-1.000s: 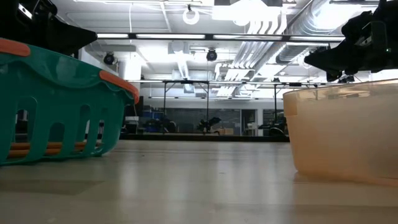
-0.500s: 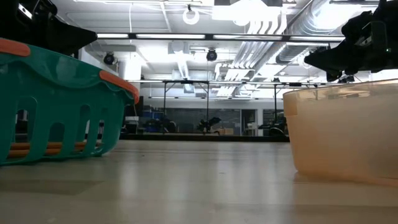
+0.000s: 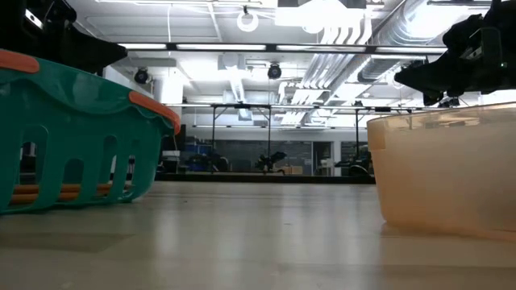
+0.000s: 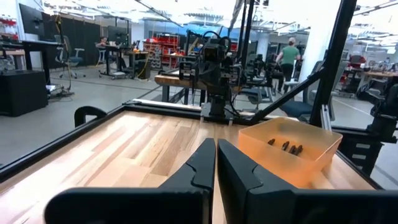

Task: Sort pens & pencils
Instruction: Return to Home Position

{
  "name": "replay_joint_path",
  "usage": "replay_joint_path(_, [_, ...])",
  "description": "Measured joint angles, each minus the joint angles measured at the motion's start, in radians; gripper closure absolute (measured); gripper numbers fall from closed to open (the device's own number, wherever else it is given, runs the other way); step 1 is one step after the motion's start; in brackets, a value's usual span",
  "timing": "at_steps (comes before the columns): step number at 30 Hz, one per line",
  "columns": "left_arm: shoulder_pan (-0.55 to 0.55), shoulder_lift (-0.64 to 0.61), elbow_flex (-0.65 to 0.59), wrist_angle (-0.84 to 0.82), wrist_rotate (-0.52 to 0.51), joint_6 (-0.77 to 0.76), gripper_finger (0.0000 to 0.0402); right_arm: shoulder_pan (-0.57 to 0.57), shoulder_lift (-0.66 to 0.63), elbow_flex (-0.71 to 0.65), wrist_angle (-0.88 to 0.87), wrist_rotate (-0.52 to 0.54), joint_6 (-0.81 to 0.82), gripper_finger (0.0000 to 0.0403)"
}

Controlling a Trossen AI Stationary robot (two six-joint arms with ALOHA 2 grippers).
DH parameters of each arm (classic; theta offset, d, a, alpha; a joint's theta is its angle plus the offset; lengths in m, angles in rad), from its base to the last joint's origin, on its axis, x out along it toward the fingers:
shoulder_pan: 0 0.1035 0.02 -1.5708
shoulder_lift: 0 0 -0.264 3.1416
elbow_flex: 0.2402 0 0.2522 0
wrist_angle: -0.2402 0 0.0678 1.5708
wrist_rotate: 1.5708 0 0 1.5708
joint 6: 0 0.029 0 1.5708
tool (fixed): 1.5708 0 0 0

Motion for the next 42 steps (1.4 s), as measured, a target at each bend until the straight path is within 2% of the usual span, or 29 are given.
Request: replay_joint_path(42, [0.000,0.000,0.000,0.000,0.000,0.000,0.0396,0.000,0.000,0.000,0.000,0.000,0.000,0.0402])
